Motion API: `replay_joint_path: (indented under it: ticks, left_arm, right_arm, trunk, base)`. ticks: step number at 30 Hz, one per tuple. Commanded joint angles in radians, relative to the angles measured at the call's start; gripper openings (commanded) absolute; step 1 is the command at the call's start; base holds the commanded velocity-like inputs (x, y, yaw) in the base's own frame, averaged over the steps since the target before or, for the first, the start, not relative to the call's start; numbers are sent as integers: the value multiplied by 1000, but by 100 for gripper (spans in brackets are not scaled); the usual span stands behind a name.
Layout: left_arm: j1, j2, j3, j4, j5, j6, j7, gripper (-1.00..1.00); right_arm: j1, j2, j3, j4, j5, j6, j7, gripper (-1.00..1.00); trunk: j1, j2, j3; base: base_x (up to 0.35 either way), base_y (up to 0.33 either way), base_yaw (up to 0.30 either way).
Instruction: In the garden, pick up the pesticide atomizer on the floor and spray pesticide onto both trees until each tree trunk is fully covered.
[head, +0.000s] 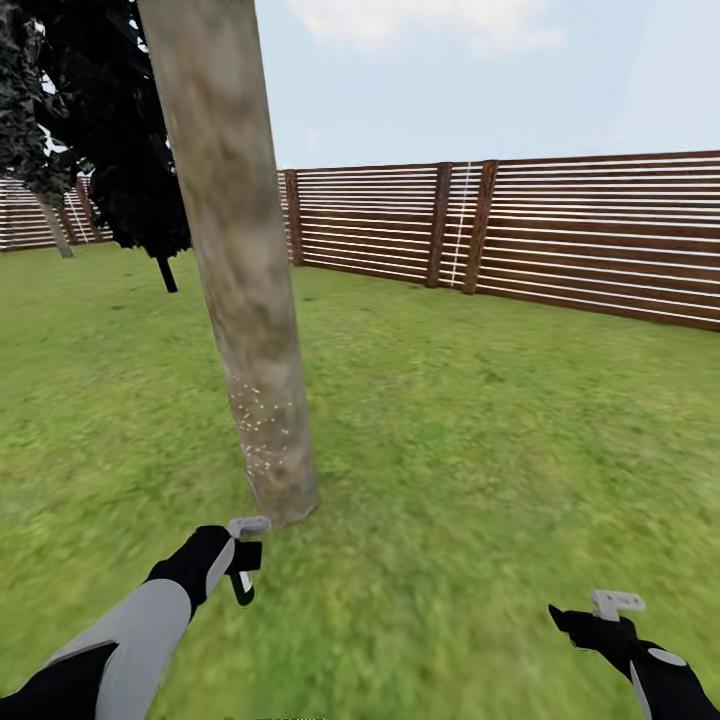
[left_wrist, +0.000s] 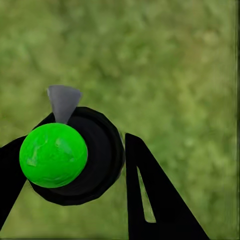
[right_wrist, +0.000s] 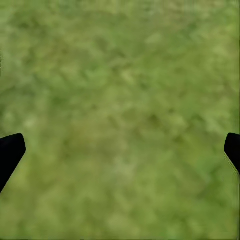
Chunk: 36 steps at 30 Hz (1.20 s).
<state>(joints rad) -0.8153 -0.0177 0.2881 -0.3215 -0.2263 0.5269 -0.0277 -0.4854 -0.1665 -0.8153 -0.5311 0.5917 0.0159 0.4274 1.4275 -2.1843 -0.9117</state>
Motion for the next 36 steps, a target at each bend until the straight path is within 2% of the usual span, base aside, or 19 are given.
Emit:
replay_joint_path:
  ticks: [1, 8, 12, 24, 36]
  left_arm:
    - [-1, -4, 8, -1, -11, 5, -3, -100]
    - [-1, -17, 7, -1, -11, 5, -3, -100]
    - [-1, -15, 7, -1, -12, 5, -4, -100]
    - [-1, -16, 6, -1, -11, 5, -4, -100]
    - [-1, -18, 6, 2, -10, 6, -6, -100]
  right_arm:
    - [-1, 1, -7, -1, 7, 1, 8, 100]
    - [-1, 1, -7, 1, 7, 3, 7, 100]
    - [-1, 1, -7, 19, 7, 3, 7, 100]
    - [-1, 1, -7, 29, 7, 3, 7, 100]
    - [-1, 1, -7, 30, 7, 3, 7, 100]
  trunk:
    - [0, 0, -1]
    - [0, 0, -1]
    - [0, 0, -1]
    - [0, 0, -1]
    - [0, 0, -1]
  base:
    - [0, -332, 278]
    - [50, -332, 54]
    - [92, -332, 29]
    - [184, -292, 261]
    - [171, -288, 74]
